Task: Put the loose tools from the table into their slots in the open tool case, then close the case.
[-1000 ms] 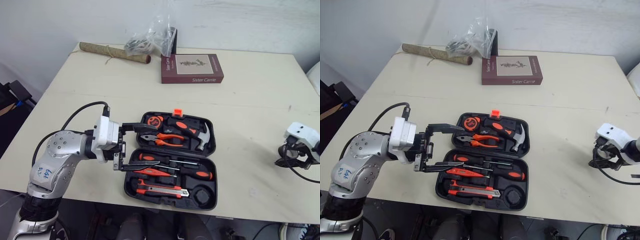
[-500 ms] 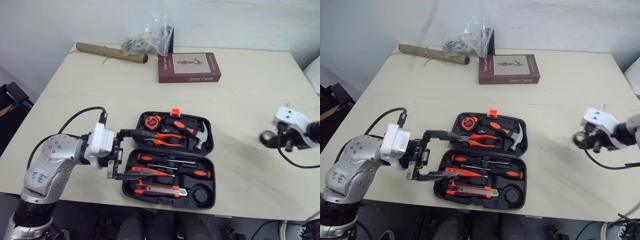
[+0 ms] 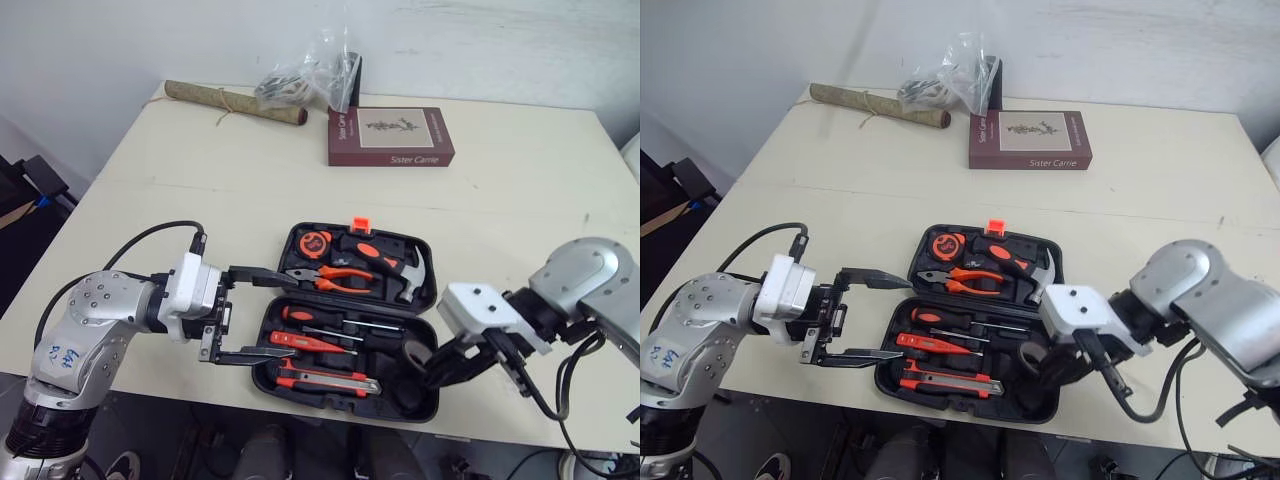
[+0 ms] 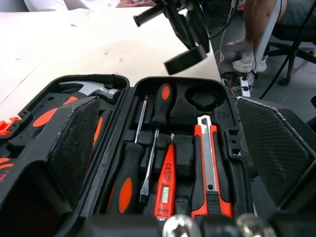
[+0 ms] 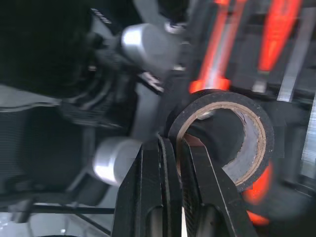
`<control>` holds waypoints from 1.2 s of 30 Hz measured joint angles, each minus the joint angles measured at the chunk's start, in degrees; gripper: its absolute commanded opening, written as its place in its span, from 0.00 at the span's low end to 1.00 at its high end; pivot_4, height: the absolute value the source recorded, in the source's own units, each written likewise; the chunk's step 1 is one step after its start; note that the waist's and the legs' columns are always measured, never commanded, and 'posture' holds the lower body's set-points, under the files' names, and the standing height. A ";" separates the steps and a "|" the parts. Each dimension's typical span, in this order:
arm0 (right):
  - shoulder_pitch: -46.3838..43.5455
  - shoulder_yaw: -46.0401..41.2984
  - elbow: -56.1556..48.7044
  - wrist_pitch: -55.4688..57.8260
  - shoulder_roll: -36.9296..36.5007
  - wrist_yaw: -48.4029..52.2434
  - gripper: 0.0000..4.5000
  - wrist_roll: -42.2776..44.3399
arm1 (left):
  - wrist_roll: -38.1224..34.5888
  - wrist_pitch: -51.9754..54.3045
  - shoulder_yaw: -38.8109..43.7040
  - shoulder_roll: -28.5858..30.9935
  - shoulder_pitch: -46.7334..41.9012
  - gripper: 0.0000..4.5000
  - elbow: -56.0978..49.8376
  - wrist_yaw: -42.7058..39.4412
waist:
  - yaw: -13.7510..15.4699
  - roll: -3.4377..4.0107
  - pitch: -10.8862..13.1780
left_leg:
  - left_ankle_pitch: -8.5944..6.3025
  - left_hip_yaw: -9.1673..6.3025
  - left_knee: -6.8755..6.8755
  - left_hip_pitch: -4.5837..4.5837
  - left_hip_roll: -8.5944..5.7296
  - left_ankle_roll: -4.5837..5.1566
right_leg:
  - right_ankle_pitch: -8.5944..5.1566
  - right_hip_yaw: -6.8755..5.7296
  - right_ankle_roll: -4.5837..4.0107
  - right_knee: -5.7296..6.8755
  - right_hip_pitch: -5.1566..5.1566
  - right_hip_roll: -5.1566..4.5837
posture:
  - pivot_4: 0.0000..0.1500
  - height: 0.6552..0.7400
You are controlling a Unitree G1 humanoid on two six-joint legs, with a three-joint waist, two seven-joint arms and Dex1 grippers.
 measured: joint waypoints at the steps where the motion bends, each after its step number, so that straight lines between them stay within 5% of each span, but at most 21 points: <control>1: 1.18 0.92 -0.01 -0.87 -0.26 0.01 0.00 -0.54 | 0.00 0.03 0.00 0.21 0.44 1.00 -0.31 0.00 | -0.10 0.00 0.00 | 0.00 0.00 0.00 0.00 0.00 0.00 | 0.00 0.00 0.00 0.00 0.00 0.00 | 1.00 1.00; 31: 1.46 12.07 3.29 -5.48 4.03 -3.87 0.00 -15.26 | -0.10 3.61 -0.14 0.74 0.57 1.00 -3.47 2.10 | -0.27 -0.46 -0.24 | 0.01 -0.05 0.04 0.11 0.03 -0.01 | 0.00 -0.01 -0.01 -0.06 0.15 -0.01 | 1.00 1.00; 36: 2.52 10.91 5.17 -6.84 4.98 -3.66 0.45 -15.23 | -0.10 3.60 -0.12 0.74 0.75 1.00 -3.52 2.34 | 0.00 -0.49 -0.25 | 0.00 -0.09 0.03 0.09 0.00 0.01 | 0.00 -0.03 -0.01 -0.08 0.16 -0.02 | 1.00 1.00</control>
